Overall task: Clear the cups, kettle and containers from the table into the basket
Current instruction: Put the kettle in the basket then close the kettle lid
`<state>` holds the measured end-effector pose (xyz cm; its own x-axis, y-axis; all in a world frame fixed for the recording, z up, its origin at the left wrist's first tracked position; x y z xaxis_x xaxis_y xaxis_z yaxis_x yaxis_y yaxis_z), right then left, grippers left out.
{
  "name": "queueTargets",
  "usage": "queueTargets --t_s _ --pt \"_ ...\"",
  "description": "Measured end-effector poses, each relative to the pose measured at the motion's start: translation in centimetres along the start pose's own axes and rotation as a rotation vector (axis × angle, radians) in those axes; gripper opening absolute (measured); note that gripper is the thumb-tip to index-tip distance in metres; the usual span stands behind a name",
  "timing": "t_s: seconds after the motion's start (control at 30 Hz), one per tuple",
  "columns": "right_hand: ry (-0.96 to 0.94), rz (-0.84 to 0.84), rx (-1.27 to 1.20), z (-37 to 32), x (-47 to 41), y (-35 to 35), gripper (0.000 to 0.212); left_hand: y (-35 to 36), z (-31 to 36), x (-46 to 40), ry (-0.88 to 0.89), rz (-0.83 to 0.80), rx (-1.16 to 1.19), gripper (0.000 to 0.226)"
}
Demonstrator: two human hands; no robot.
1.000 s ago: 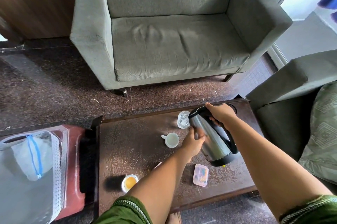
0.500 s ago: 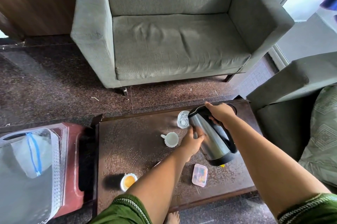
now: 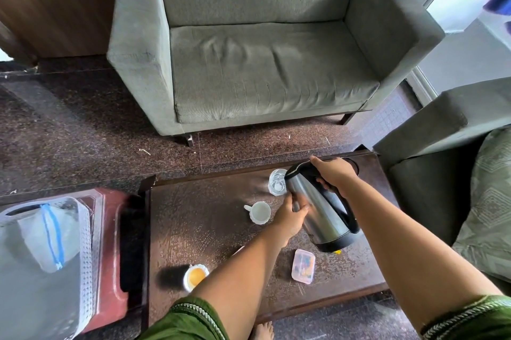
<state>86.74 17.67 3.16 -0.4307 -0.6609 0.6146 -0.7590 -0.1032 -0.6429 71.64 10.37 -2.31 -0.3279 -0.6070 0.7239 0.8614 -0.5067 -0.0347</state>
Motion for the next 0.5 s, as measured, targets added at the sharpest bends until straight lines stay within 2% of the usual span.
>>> queueTargets --t_s 0.5 --pt "0.006 -0.004 -0.012 0.15 0.38 -0.38 0.057 0.27 -0.15 -0.36 0.013 0.016 -0.013 0.071"
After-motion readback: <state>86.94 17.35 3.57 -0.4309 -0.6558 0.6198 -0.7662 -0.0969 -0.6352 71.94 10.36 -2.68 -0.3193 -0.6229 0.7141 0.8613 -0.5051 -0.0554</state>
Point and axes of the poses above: each hand's wrist, its own x-axis away from the middle knuckle, its own y-axis out of the palm, z = x × y, the point moved 7 cm from there along -x, towards the middle knuckle, and after that the axes turned 2 degrees about -z, right-handed, at the moved point
